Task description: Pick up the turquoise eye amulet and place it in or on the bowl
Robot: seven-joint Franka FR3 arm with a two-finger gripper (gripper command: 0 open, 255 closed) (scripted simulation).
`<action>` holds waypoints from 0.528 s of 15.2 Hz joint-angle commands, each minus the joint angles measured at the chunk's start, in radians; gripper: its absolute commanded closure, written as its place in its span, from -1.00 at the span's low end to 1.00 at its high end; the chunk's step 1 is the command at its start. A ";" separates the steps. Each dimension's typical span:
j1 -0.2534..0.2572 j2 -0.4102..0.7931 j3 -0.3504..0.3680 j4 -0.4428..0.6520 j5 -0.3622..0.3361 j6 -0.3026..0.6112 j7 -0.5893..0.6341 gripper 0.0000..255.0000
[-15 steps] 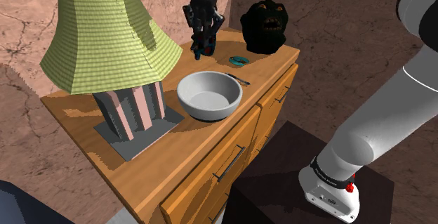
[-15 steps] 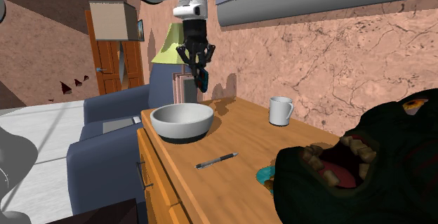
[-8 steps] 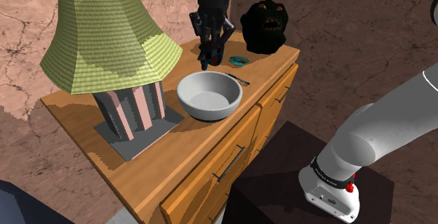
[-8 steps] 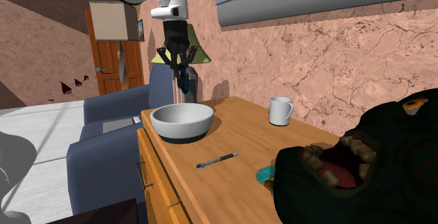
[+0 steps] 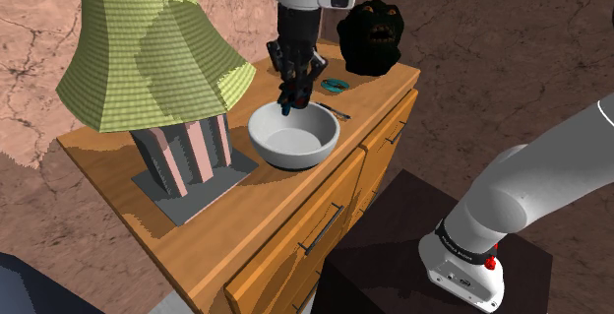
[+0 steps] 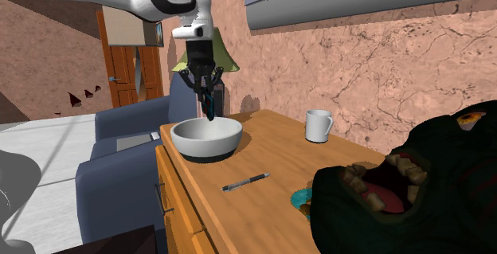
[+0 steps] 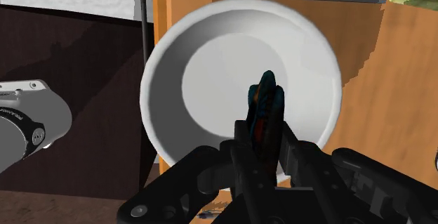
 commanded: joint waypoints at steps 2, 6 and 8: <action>0.002 -0.005 0.001 -0.042 0.003 0.038 -0.003 1.00; 0.004 -0.008 0.005 -0.094 0.007 0.087 -0.005 1.00; 0.004 -0.008 0.005 -0.094 0.007 0.087 -0.005 1.00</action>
